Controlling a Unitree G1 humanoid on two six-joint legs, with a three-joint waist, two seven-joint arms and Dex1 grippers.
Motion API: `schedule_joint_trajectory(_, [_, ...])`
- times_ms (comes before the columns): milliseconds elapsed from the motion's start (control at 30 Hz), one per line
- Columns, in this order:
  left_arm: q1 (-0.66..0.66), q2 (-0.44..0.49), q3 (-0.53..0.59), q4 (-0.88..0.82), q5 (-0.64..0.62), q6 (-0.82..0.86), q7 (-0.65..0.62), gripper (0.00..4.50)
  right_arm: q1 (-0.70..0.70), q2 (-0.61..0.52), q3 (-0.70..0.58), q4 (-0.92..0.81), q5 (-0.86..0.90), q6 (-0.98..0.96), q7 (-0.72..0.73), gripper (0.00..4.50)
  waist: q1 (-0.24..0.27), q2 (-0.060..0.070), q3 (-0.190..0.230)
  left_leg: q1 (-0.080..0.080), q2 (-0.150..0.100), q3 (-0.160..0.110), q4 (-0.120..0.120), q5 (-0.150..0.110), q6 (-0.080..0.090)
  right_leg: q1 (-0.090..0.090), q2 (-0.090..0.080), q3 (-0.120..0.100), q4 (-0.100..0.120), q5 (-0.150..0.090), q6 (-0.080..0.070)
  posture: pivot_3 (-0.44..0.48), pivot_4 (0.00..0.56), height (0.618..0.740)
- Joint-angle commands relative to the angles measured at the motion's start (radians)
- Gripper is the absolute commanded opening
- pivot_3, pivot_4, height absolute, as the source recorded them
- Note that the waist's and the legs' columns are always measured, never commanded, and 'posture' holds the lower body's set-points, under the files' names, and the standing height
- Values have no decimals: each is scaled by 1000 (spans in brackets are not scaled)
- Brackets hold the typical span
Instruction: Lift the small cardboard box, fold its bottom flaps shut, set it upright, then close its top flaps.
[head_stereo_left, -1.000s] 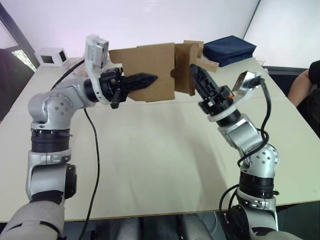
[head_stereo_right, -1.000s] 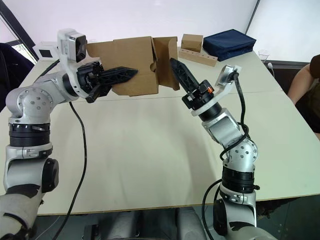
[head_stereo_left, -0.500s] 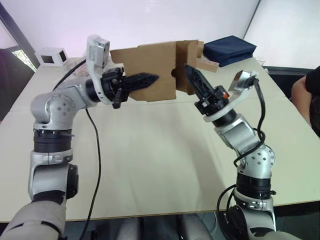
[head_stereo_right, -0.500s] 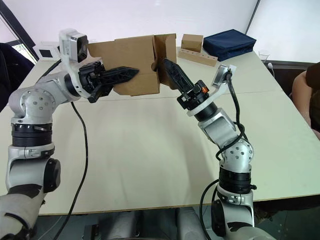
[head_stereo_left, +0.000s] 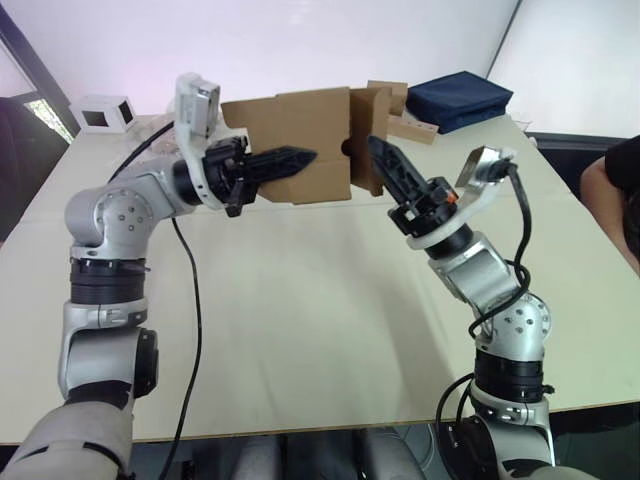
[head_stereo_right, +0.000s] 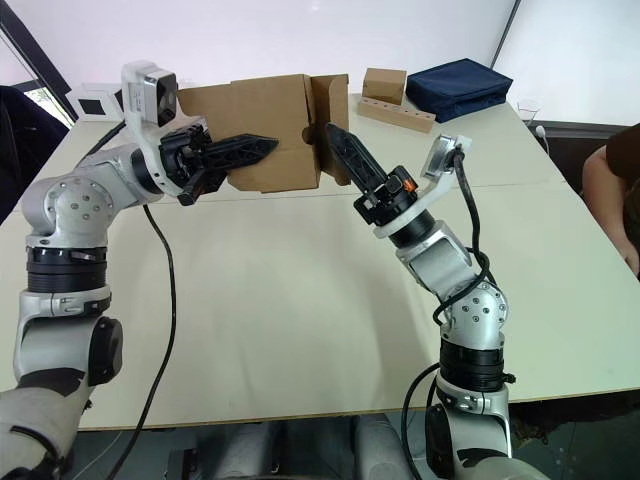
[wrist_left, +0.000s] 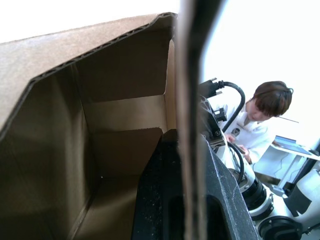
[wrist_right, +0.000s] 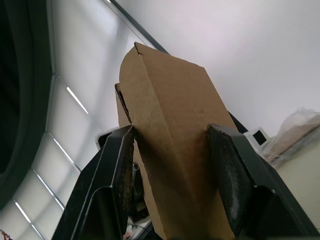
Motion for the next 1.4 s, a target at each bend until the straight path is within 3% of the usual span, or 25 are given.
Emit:
schedule_joint_trajectory(33, [-15, 1, 11, -7, 4, -17, 4, 0, -5, -17, 43, -70, -47, 4, 32, 2329, 0, 0, 0, 0, 0, 0, 0, 0, 0, 0, 0, 0, 0, 0, 0, 0, 150, 740])
schedule_joint_trajectory(167, [-14, -2, 8, -7, 10, -19, 5, 0, -13, -45, 55, -59, -124, -11, 51, 2329, 0, 0, 0, 0, 0, 0, 0, 0, 0, 0, 0, 0, 0, 0, 0, 0, 150, 740])
schedule_joint_trajectory(333, [-13, -6, 11, -9, 14, -17, 7, 0, -1, -11, 11, -47, -9, -1, 49, 2329, 1, 0, 0, 0, 0, 0, 0, 0, 0, 0, 0, 0, 0, 0, 0, 0, 150, 740])
schedule_joint_trajectory(467, [-13, -6, 13, -10, 14, -17, 7, 0, 10, 0, 20, -42, -22, -2, 47, 2329, 0, 0, 0, 0, 0, 0, 0, 0, 0, 0, 0, 0, 0, 0, 0, 0, 150, 740])
schedule_joint_trajectory(667, [-13, -7, 13, -11, 14, -15, 8, 0, -27, -19, 71, -21, -240, -58, 25, 2329, 0, 0, 0, 0, 0, 0, 0, 0, 0, 0, 0, 0, 0, 0, 0, 0, 150, 740])
schedule_joint_trajectory(967, [-17, -12, 10, -1, 23, -22, 6, 0, -49, 6, 94, -37, -315, -70, 27, 2329, 0, 0, 0, 0, 0, 0, 0, 0, 0, 0, 0, 0, 0, 0, 0, 0, 150, 740])
schedule_joint_trajectory(1133, [-22, -16, 14, 9, 28, -28, 5, 0, 6, 42, 19, -67, -103, -36, 49, 2329, 2, 0, 0, 0, 0, 0, 0, 0, -1, 0, 0, 0, 0, 0, 0, 0, 150, 740])
schedule_joint_trajectory(1400, [-26, -18, 18, 12, 29, -28, 6, 0, 15, 41, -9, -45, -50, -40, 45, 2329, -1, 0, 0, 0, 0, 0, 0, 0, 0, 0, 0, 0, 0, 0, 0, 0, 150, 740])
